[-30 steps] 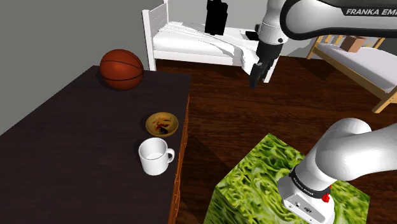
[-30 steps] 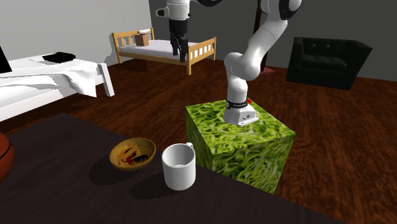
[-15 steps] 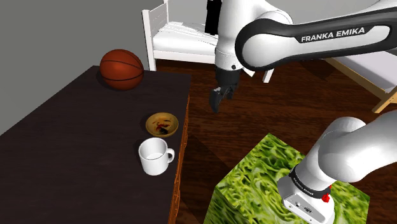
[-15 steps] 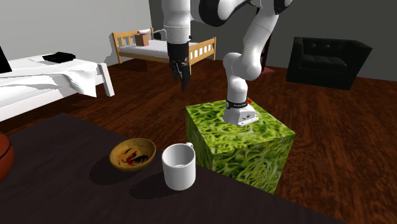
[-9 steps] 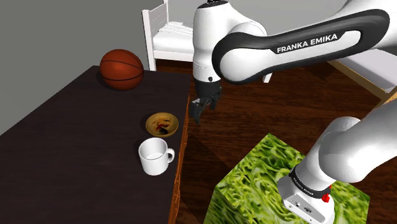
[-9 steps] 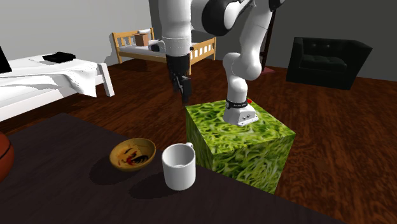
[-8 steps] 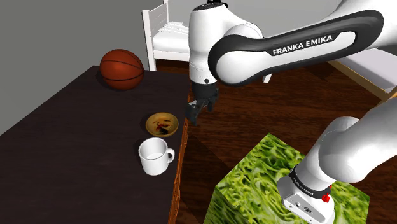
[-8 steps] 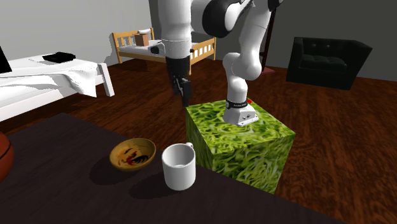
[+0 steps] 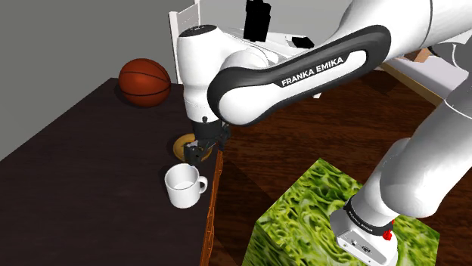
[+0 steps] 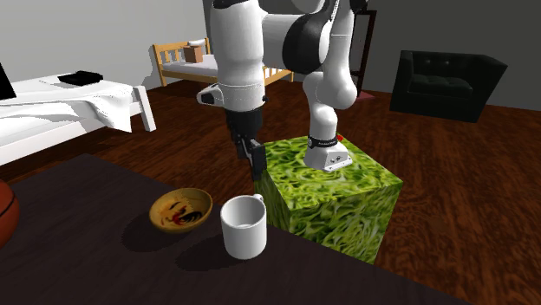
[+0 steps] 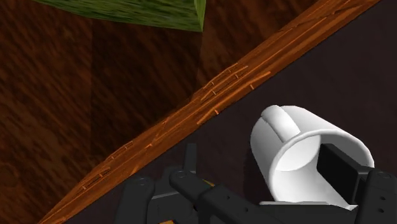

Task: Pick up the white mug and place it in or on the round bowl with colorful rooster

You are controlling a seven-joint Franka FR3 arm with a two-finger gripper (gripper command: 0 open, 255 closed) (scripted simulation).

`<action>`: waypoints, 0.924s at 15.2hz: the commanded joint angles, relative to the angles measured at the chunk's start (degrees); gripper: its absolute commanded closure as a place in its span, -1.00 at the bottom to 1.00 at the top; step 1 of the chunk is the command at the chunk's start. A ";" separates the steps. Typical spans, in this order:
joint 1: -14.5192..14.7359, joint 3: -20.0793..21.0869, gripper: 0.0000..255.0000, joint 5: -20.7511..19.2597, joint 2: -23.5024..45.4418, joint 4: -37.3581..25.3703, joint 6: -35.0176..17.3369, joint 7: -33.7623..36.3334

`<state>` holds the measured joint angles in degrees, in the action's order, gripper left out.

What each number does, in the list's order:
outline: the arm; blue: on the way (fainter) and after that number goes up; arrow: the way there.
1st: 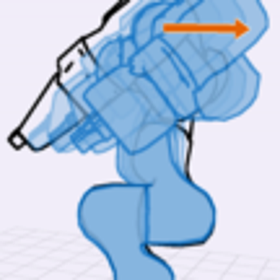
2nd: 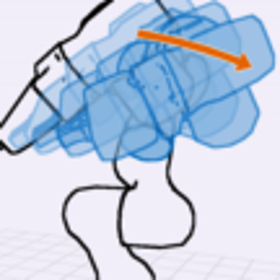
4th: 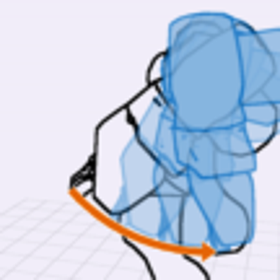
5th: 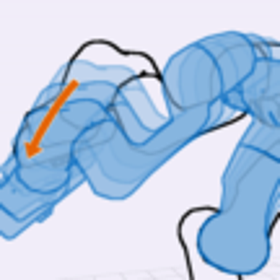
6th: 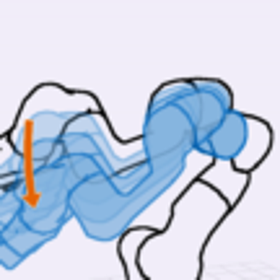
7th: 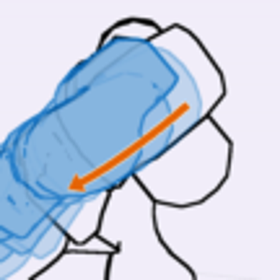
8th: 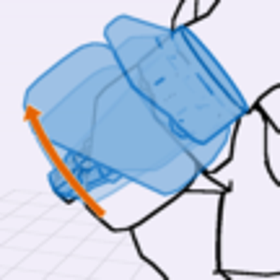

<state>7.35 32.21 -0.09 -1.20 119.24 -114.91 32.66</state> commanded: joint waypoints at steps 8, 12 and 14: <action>7.77 2.03 -1.00 -10.50 20.95 -17.96 0.68 13.30; 9.34 1.52 -1.00 -11.92 23.93 -19.68 -0.18 14.69; 9.43 1.33 -1.00 -12.31 24.47 -18.81 -1.50 14.94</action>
<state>16.82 33.64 -12.24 23.08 99.87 -115.68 47.56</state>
